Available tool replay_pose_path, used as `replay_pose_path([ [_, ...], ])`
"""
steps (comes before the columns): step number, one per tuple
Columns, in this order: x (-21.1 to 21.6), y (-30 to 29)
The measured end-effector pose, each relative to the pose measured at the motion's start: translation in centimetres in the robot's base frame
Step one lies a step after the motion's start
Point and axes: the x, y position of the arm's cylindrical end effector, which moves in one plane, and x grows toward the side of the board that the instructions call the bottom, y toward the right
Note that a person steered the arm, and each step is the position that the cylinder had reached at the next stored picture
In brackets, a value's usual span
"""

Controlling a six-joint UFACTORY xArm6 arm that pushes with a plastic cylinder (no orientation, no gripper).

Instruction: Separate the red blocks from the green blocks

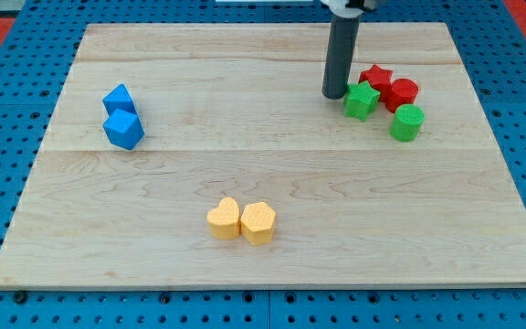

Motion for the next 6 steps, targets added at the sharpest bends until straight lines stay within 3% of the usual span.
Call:
replay_pose_path([
  [3, 4.5, -0.4],
  [4, 3.1, -0.7],
  [5, -1.7, -6.3],
  [6, -11.8, -3.0],
])
